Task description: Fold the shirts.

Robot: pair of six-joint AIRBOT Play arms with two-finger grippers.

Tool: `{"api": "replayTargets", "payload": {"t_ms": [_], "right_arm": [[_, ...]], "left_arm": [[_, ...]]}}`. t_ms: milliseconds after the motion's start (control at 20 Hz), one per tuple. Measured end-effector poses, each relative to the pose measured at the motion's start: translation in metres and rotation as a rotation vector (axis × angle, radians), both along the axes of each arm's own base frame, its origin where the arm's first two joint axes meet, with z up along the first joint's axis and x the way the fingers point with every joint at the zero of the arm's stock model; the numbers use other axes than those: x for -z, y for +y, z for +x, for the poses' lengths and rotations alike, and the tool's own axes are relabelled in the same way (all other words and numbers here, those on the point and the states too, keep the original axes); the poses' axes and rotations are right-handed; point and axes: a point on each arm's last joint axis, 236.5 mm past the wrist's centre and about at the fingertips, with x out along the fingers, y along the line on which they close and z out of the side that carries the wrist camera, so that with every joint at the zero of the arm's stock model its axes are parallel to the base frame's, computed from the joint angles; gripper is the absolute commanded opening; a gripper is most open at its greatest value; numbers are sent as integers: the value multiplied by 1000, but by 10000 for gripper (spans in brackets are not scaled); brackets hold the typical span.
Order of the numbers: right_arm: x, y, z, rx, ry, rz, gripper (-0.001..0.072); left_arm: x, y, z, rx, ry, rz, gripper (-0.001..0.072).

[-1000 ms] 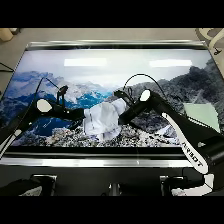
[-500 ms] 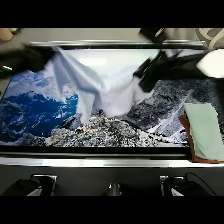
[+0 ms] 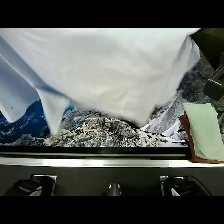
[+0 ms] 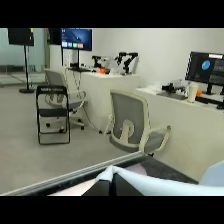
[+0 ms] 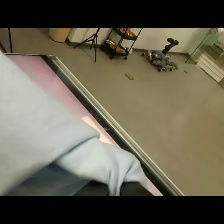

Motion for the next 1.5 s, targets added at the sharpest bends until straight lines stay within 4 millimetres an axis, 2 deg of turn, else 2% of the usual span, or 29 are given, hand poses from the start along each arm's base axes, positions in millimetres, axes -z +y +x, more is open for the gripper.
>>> {"api": "replayTargets", "payload": {"t_ms": [100,200,350,450,550,600,650,700,750,800,900,1000,1150,1200,1250,1300,1500], "right_arm": [[20,-1,17,20,58,-47,19],[60,1,47,34,168,-120,19],[139,12,100,21,370,-232,19],[204,20,139,11,509,-295,19],[261,29,173,18,623,-295,19],[289,35,185,29,694,-268,21],[312,41,194,42,764,-232,107],[334,47,199,54,836,-193,328],[349,52,201,62,890,-166,513],[360,56,202,67,934,-140,544],[371,55,193,70,1012,-134,557],[378,44,174,71,1101,-167,559],[403,24,129,63,1288,-263,559],[415,21,114,69,1349,-276,577],[429,20,100,76,1410,-275,678],[442,23,87,80,1459,-266,710],[489,48,53,132,1591,-172,707]], "left_arm": [[29,-2,17,-14,71,41,20],[79,-5,41,-29,184,95,20],[184,-11,78,-40,411,170,21],[263,-12,99,-58,558,200,21],[327,-13,110,-71,677,213,22],[352,-13,112,-73,729,217,21],[375,-14,112,-74,778,227,21],[390,-15,115,-77,809,222,21],[402,-15,116,-80,834,219,22],[412,-15,116,-82,854,223,21],[420,-14,119,-89,862,220,22],[426,-14,119,-89,869,227,21],[429,-13,120,-91,870,229,21],[429,-13,120,-91,869,228,21],[430,-13,120,-91,870,228,22],[430,-13,120,-91,870,229,22],[430,-14,120,-89,869,229,21]]}}
